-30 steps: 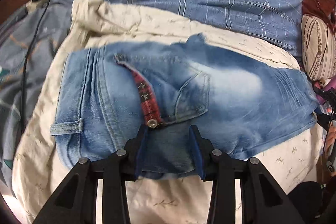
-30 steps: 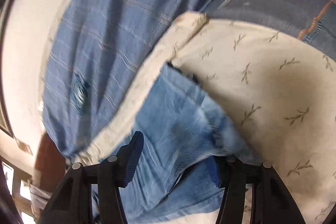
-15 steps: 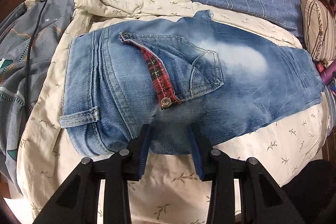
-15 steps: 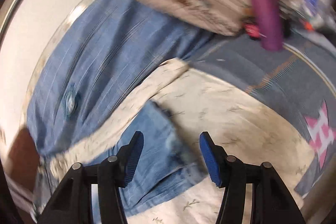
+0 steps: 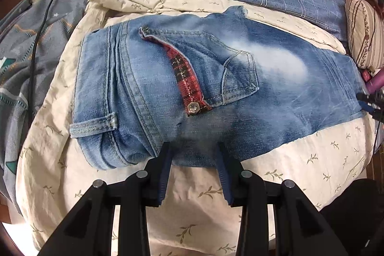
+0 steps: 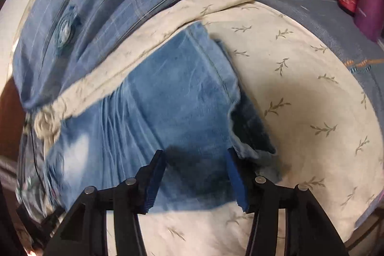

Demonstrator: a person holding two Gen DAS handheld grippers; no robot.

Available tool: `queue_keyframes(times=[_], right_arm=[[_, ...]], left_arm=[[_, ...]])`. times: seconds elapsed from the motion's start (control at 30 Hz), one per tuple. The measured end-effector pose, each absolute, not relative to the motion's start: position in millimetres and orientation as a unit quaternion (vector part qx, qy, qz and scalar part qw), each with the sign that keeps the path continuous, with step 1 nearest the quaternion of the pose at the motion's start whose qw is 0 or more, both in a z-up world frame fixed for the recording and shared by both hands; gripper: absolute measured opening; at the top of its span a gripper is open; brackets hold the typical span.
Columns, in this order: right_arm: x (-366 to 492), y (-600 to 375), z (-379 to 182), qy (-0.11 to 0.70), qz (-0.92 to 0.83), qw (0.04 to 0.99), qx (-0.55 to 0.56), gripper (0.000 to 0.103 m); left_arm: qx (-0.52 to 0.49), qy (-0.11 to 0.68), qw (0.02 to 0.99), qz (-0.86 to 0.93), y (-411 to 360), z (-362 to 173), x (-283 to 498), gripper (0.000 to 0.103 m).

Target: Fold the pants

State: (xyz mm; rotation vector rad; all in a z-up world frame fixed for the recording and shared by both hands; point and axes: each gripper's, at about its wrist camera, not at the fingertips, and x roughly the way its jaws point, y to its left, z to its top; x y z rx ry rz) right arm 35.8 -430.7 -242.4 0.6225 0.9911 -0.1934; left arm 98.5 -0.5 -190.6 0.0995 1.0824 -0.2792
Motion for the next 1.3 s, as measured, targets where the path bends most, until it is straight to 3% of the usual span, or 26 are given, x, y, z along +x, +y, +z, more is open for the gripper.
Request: queue_keyframes(times=[0.27,0.33,0.37,0.47,0.73,0.97,1.3], right_arm=[[27.8,-424.1,-248.3,0.491,-0.081,0.819,0.286,0.056],[21.3,-425.4,-252.1,0.485,-0.076,0.820,0.294,0.056],[17.2,-425.7,-253.0,0.482,-0.073,0.820,0.300,0.056],[8.7,-427.8,-253.7,0.472,-0.065,0.821,0.315,0.055],[-7.3,-428.1,-207.7,0.434,-0.049,0.845,0.310,0.056],[34.8,-403.1,-193.3,0.427,-0.058,0.856,0.285,0.057],[111.2,-334.8,-215.0,0.428,-0.074,0.873,0.222,0.057]], left_arm=[[0.040,0.520,0.844,-0.122,1.5,-193.2,96.3,0.044],[0.044,0.559,0.823,-0.094,4.3,-207.3,98.9,0.090],[0.032,0.598,0.797,-0.078,7.7,-220.2,105.3,0.090],[0.016,0.548,0.833,-0.071,15.0,-202.5,99.7,0.090],[0.024,0.520,0.847,-0.109,9.1,-185.1,62.2,0.090],[-0.013,0.451,0.882,-0.138,-14.9,-142.1,81.0,0.091],[0.014,0.459,0.887,-0.044,-42.4,-183.0,143.1,0.093]])
